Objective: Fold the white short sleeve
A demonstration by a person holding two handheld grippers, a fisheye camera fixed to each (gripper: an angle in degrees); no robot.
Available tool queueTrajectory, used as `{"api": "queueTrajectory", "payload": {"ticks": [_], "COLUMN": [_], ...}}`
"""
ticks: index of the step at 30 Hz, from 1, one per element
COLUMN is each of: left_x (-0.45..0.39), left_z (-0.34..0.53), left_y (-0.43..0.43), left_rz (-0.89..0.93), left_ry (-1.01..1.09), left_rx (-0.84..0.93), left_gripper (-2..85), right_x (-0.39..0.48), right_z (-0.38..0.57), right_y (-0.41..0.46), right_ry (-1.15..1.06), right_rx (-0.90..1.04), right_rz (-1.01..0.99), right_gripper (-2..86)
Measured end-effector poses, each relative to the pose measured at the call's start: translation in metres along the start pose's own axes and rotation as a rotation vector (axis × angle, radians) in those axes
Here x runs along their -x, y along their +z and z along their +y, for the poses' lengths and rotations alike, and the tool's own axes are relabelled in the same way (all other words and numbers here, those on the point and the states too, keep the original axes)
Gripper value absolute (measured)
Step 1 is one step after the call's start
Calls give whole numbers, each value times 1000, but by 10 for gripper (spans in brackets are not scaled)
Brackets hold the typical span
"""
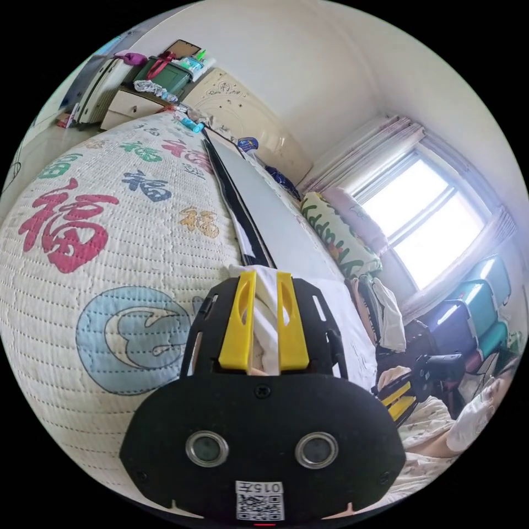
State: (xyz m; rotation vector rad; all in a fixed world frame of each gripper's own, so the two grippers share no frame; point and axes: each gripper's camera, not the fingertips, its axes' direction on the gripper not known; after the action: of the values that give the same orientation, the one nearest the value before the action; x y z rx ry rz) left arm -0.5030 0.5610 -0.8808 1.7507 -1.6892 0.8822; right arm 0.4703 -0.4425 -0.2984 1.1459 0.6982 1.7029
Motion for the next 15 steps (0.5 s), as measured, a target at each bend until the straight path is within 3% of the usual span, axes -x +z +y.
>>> {"api": "queueTrajectory", "payload": {"ticks": [4,9,15], "left_x": [-6,-10,-29], "left_z": [13,30,47], "left_y": [37,45,46], "left_rz": [-83,-94,-138], "left_ry": [-32,-48,-3], "left_rx": [97,83,37], "left_gripper": [59,50,34], "right_x": [12,47,88], "right_z": [22,96,216], "right_y": [44,31,10], "right_ry": [37,69,295], "right_rx": [45,-97,-275], "right_rz": [-98,-138,228], "right_gripper": [97,86,77]}}
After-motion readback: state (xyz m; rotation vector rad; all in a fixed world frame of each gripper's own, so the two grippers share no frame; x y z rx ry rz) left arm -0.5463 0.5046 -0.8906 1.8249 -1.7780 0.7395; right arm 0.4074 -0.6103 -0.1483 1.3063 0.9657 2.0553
